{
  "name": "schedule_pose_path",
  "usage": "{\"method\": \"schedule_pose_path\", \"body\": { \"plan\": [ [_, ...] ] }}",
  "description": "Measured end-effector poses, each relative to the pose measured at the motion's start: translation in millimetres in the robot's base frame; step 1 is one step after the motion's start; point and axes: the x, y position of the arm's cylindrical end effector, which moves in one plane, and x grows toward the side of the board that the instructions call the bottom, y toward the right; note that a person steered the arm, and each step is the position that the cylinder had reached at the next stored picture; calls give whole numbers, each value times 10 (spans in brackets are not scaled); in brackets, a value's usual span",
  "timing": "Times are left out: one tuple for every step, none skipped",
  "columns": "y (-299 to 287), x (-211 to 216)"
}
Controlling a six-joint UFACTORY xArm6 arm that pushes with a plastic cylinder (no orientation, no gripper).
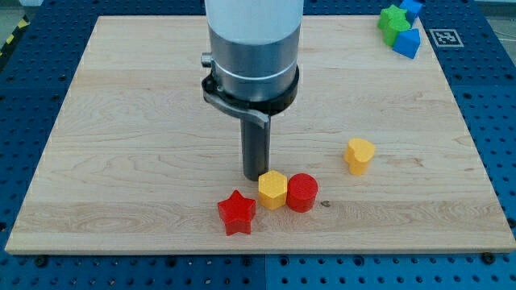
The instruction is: Move the arm to the top of the yellow heart
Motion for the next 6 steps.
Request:
{"method": "schedule_pose_path", "body": {
  "plan": [
    [30,198],
    [50,369],
    [58,437],
    [58,352],
    [58,148],
    [59,-51]
  ]
}}
